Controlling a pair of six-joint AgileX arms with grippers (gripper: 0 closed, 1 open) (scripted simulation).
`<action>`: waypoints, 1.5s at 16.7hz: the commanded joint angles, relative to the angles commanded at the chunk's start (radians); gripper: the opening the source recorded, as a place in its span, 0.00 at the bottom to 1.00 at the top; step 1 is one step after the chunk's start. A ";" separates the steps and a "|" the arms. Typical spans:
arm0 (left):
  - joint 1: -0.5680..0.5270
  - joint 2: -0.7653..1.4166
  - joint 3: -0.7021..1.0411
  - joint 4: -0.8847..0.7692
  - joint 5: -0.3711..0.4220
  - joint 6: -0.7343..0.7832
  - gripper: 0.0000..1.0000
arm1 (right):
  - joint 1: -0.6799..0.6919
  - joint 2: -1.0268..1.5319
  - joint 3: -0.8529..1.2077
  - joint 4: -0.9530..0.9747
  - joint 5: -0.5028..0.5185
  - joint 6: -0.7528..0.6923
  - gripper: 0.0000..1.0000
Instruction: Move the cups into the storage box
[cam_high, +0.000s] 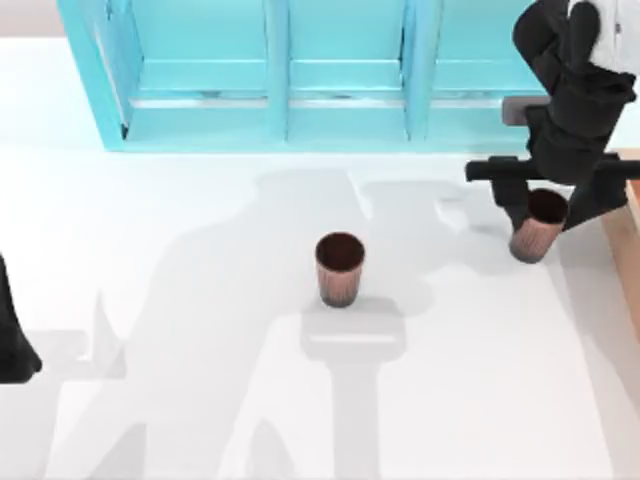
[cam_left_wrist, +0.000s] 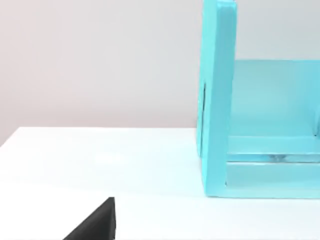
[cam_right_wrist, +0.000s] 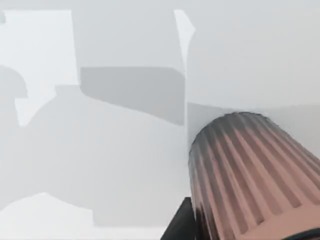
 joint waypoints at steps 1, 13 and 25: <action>0.000 0.000 0.000 0.000 0.000 0.000 1.00 | 0.000 0.000 0.000 0.000 0.000 0.000 0.17; 0.000 0.000 0.000 0.000 0.000 0.000 1.00 | 0.004 0.000 0.002 -0.002 -0.002 0.000 0.00; 0.000 0.000 0.000 0.000 0.000 0.000 1.00 | -0.207 -0.102 0.225 -0.311 -0.001 -0.223 0.00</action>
